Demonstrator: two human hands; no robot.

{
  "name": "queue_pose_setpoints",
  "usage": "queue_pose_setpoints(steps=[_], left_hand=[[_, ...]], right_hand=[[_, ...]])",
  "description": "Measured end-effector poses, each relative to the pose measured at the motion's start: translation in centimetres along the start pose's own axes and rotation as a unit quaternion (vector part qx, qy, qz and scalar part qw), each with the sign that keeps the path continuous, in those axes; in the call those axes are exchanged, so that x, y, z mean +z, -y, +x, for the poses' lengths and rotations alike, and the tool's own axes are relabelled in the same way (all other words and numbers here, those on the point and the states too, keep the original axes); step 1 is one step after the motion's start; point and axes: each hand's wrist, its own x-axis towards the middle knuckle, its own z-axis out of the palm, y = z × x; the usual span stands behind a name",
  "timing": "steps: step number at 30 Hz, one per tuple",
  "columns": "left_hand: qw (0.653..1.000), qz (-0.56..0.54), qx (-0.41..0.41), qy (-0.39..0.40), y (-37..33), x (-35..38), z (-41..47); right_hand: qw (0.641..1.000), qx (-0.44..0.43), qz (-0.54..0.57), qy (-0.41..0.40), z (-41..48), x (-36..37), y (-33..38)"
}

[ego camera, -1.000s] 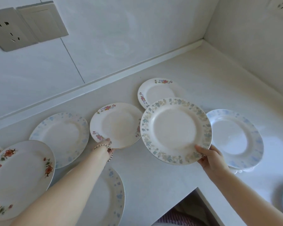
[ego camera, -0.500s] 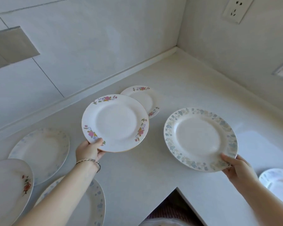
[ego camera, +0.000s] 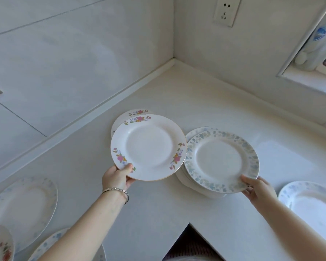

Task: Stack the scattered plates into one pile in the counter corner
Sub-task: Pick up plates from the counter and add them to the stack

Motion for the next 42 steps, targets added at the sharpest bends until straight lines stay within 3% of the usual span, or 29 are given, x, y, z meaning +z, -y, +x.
queue_pose_setpoints(steps=[4, 7, 11, 15, 18, 21, 22, 24, 28, 37, 40, 42], left_hand=[[1.0, 0.005, 0.002, -0.001, 0.0, 0.8, 0.1], [1.0, 0.008, 0.0, -0.003, -0.1, 1.0, 0.3], [1.0, 0.012, -0.001, -0.001, -0.1, 1.0, 0.5], [1.0, 0.018, -0.002, 0.001, -0.1, 1.1, 0.6], [1.0, 0.026, 0.006, 0.003, -0.1, 1.2, 0.6], [1.0, 0.026, 0.007, 0.002, -0.2, 1.1, 0.7], [1.0, 0.026, 0.006, 0.001, -0.1, 1.1, 0.7], [1.0, 0.027, 0.003, 0.0, -0.1, 1.3, 0.5], [1.0, 0.026, -0.001, -0.002, -0.1, 1.3, 0.4], [0.997, 0.048, -0.023, 0.053, 0.5, 2.6, 0.3], [0.993, 0.07, -0.036, 0.09, 1.2, 4.8, -0.2], [0.988, 0.081, -0.049, 0.119, 1.7, 6.6, -0.5]], right_hand=[[0.999, -0.002, -0.028, -0.024, 0.5, 0.4, -0.4], [0.992, -0.04, -0.108, -0.057, 0.1, 0.9, -0.5], [0.969, -0.061, -0.22, -0.094, -0.2, 1.3, -0.7], [0.933, -0.076, -0.343, -0.081, 0.0, 1.6, -0.6], [0.873, -0.07, -0.479, -0.067, 0.3, 1.8, 0.1], [0.806, -0.103, -0.571, -0.118, 1.2, 1.9, 0.2], [0.815, -0.132, -0.546, -0.14, 1.8, 1.9, 0.0], [0.871, -0.166, -0.438, -0.149, 2.7, 2.5, 0.3], [0.921, -0.186, -0.331, -0.084, 3.9, 3.8, 0.7], [0.926, -0.182, -0.326, -0.059, 3.6, 3.6, 0.3], [0.891, -0.248, -0.355, -0.138, 3.2, 3.6, 0.7], [0.904, -0.287, -0.303, -0.095, 2.3, 4.1, 1.8]])
